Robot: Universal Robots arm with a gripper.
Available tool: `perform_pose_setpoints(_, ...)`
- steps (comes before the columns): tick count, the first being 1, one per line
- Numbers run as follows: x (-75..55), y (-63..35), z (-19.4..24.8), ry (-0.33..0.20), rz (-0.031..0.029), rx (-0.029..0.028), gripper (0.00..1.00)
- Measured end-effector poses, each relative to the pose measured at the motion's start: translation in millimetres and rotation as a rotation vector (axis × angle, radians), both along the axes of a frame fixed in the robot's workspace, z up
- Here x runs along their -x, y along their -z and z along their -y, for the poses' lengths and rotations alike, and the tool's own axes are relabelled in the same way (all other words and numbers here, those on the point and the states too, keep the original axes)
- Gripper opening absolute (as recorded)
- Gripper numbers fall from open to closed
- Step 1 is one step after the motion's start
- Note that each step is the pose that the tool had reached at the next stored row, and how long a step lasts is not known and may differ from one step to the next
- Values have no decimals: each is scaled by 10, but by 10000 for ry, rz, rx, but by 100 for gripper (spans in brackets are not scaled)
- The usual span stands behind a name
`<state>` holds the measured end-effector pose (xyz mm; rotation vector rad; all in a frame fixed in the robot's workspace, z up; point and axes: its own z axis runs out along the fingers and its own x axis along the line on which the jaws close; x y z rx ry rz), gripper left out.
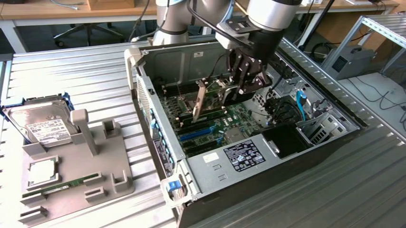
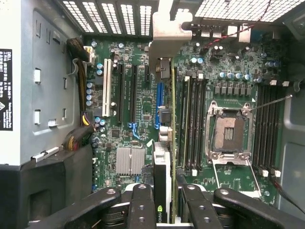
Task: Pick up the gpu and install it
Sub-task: 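Insert the gpu into the slot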
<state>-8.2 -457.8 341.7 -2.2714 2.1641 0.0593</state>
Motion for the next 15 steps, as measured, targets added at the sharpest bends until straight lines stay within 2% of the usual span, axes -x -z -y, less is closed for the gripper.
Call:
perform_pose_setpoints(6, 35, 42, 0, 0, 21, -1, 27)
perform_pose_setpoints(15, 46, 49, 0, 72, 21, -1, 27)
